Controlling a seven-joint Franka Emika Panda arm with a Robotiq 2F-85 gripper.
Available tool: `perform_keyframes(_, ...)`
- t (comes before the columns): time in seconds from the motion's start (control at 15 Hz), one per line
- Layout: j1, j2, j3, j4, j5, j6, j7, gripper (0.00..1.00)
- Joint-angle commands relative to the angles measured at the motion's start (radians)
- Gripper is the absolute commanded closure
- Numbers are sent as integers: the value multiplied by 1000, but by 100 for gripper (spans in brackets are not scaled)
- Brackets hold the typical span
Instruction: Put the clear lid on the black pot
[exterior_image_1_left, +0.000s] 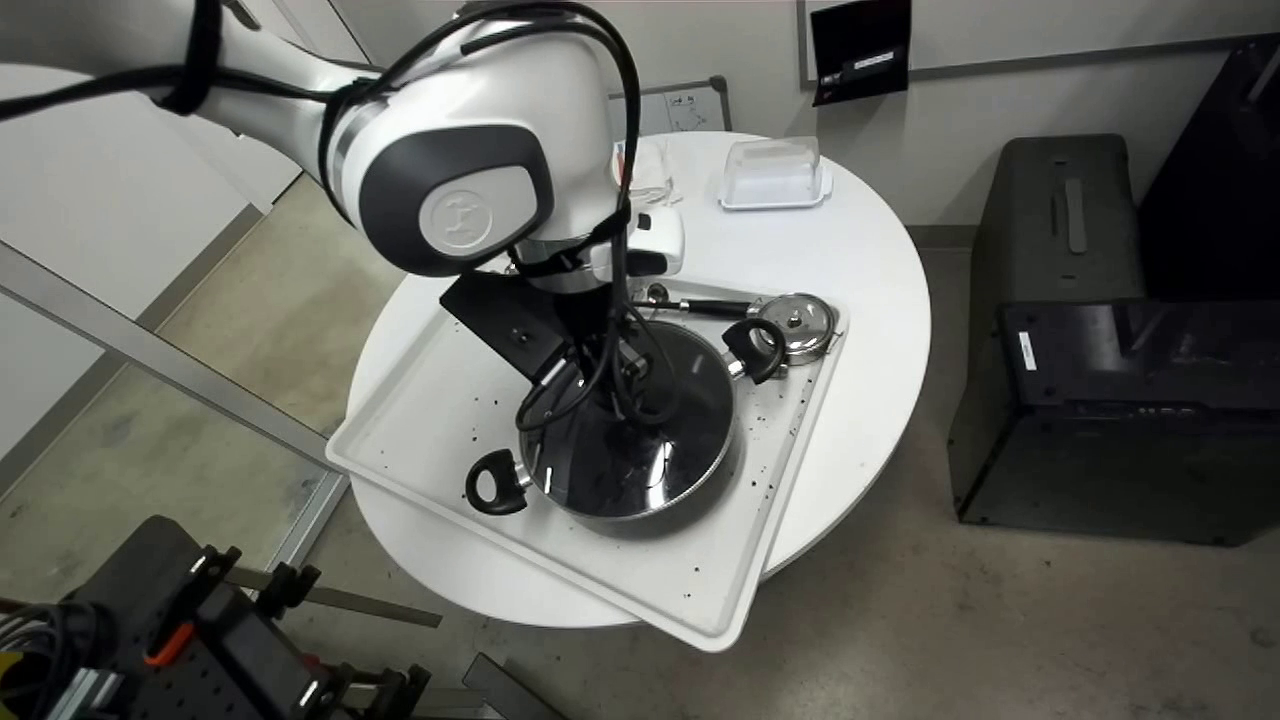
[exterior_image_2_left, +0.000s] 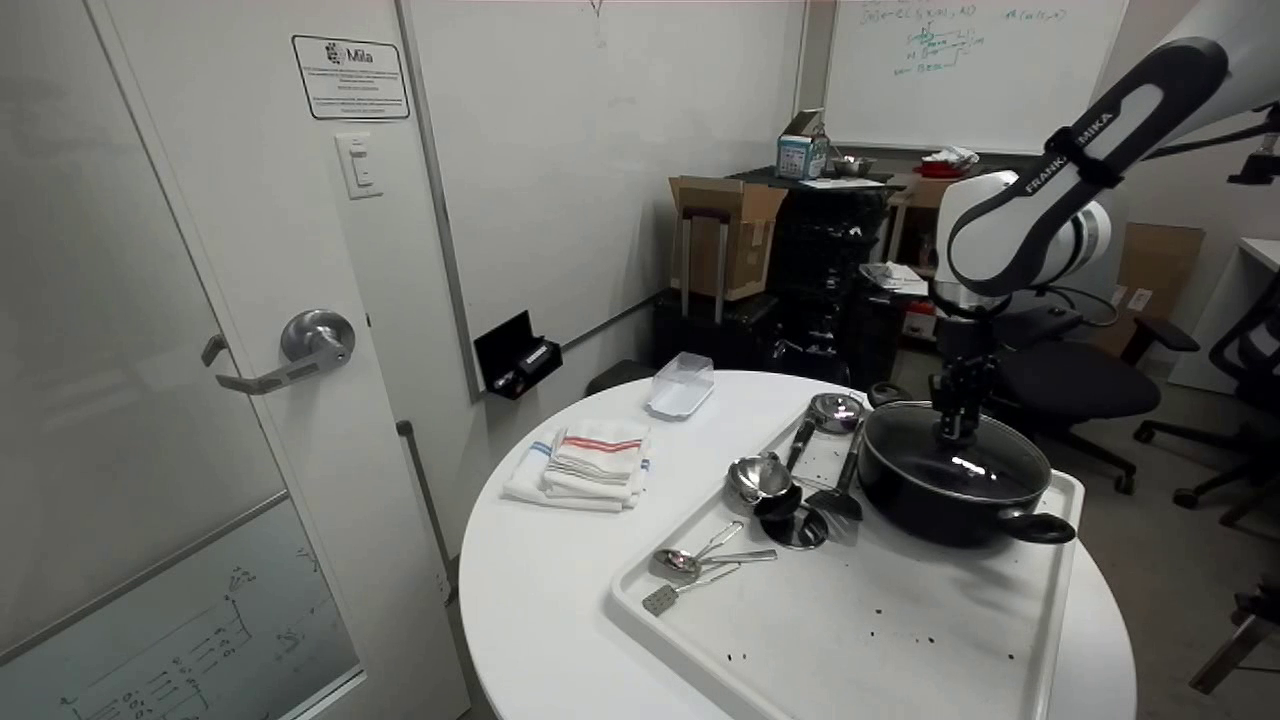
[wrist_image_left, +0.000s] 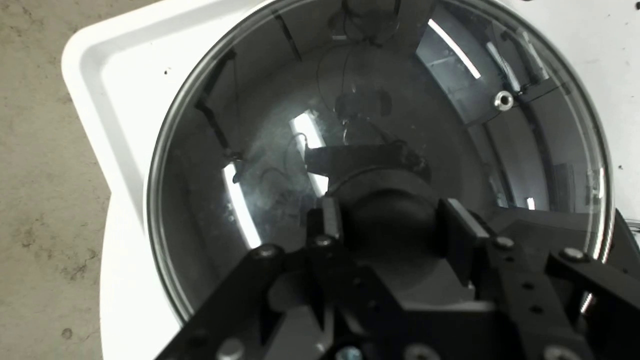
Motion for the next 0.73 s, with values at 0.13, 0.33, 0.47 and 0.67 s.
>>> perform_keyframes(0.13, 13, -34, 2, -22, -13, 23, 18, 11)
perform_keyframes(0.33, 18, -60, 7, -31, -11, 30, 18, 0)
perform_keyframes(0.47, 28, -76, 8, -36, -14, 26, 25, 0)
perform_keyframes(0.67, 49, -94, 3, -40, -24, 17, 41, 0)
